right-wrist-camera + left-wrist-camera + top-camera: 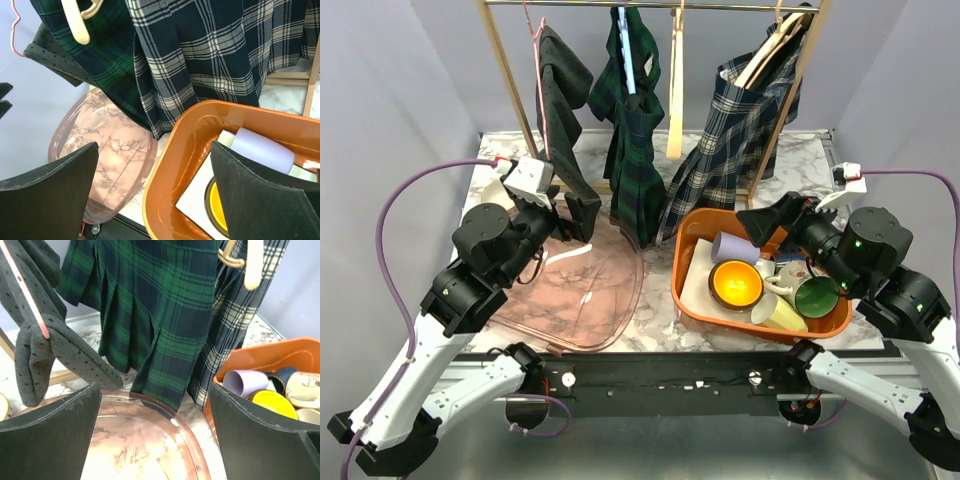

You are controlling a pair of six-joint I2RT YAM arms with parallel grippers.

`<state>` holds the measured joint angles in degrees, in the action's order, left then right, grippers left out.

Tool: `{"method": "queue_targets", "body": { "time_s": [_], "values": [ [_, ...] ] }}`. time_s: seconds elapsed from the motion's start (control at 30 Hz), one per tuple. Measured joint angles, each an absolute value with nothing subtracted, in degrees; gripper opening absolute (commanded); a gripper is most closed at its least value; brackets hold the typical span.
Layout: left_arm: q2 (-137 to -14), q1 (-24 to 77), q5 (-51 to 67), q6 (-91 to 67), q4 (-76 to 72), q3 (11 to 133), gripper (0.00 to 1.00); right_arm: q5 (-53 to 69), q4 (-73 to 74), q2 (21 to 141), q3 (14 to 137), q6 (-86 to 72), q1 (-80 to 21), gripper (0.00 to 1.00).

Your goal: Remove the skirt from the hanger

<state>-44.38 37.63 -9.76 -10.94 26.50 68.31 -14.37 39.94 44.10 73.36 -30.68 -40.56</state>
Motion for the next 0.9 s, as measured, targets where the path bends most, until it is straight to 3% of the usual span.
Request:
{"method": "queue_targets", "body": {
  "time_s": [0.33, 0.43, 0.73, 0.9],
  "values": [
    [-44.1, 37.6, -16.4, -10.2, 24.7, 68.7, 0.99, -14.4, 39.9, 43.2, 72.8, -31.0, -40.6, 1.00],
    [-47.7, 37.6, -23.7, -8.4, 25.8, 73.9, 0.97, -14.4, 39.8, 42.6, 72.0, -31.0, -40.6, 1.00],
    [-65.8, 37.2, -41.3, 0.4, 23.4, 94.7, 0.85, -10.5, 37.4, 39.9, 68.8, -30.0, -40.6, 1.00],
    [-77.9, 34.2, -43.9, 3.6, 24.8, 103.9, 0.72, -6.4, 35.4, 38.1, 67.4, -28.6, -40.6, 1.00]
  ]
}}
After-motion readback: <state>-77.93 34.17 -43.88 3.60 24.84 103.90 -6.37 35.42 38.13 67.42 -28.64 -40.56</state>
